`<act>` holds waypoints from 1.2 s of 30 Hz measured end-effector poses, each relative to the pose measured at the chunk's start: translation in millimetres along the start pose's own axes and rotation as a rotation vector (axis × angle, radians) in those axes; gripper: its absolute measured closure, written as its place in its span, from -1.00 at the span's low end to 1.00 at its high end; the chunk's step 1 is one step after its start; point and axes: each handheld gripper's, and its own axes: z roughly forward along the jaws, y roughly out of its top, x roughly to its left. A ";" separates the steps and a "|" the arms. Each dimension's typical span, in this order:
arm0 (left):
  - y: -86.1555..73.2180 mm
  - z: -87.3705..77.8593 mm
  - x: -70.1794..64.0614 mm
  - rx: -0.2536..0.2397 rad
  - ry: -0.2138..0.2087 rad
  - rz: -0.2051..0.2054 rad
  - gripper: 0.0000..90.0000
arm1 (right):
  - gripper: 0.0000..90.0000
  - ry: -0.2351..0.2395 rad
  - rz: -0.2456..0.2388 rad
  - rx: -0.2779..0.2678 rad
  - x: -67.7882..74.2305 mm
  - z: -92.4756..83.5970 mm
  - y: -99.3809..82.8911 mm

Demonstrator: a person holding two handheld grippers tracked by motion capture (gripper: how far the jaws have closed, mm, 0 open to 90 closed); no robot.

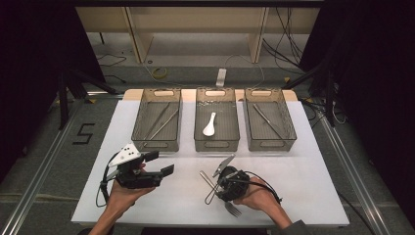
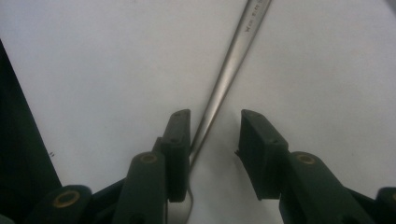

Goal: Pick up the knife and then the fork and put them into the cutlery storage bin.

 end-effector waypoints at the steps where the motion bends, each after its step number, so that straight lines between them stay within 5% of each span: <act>1: -0.1 0.0 -0.3 0.000 0.001 -0.001 -0.56 | 0.44 0.005 0.012 0.004 0.7 -0.1 0.3; 36: -0.1 0.9 -1.6 -0.004 0.003 0.002 -0.61 | 0.71 0.006 -0.005 0.045 1.5 4.7 2.4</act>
